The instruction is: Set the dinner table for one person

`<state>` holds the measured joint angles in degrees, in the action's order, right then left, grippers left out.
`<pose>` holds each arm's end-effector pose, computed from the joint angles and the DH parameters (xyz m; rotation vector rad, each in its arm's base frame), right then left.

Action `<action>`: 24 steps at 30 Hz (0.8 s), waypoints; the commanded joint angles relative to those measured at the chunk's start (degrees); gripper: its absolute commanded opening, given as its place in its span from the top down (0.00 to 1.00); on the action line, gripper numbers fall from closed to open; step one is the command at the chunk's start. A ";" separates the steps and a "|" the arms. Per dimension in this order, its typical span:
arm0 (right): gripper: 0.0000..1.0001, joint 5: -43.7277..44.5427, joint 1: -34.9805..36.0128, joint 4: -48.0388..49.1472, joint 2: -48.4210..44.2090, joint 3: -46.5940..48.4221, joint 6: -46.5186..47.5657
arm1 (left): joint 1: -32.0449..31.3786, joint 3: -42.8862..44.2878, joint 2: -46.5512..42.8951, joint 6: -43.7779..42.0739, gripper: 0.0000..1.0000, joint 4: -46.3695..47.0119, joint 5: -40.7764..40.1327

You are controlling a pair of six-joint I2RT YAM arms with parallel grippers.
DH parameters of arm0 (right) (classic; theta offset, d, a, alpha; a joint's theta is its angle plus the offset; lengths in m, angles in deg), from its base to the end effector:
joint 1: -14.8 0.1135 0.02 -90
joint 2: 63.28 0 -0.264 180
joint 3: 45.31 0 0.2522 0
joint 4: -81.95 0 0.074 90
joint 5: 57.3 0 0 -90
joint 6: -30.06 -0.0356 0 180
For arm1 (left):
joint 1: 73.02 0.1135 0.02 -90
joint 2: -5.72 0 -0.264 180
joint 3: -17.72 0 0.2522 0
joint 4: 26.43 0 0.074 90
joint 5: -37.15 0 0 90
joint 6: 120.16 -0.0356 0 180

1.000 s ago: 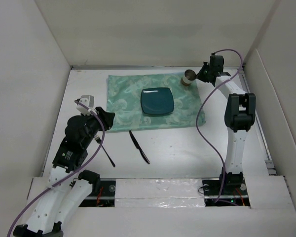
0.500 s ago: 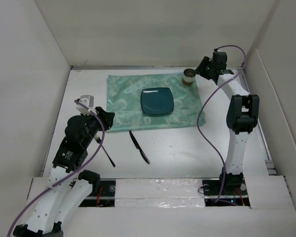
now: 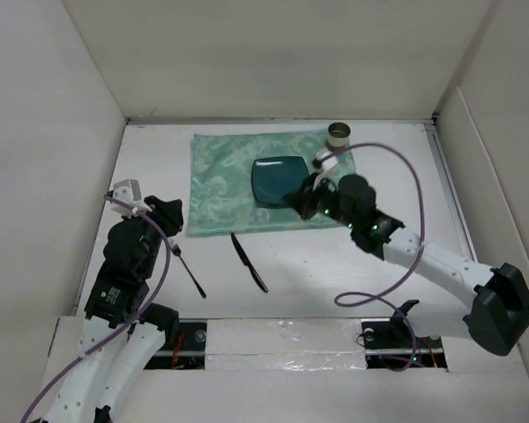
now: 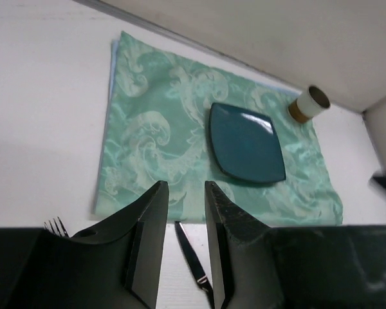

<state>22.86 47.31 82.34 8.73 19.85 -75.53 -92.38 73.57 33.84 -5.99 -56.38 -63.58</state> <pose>0.2474 0.1649 0.3222 -0.3876 1.6984 0.7688 0.1147 -0.0333 0.3511 -0.2142 1.6122 -0.4365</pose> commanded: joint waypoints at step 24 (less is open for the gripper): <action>0.55 26.54 35.87 -16.89 26.25 7.40 5.31 | 0.28 -0.34 -7.11 0.80 0.50 2.39 -3.61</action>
<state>46.40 82.41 65.09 34.50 24.55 -70.27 -92.40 73.48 26.91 -4.79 -55.92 -67.23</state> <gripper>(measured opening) 0.450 0.502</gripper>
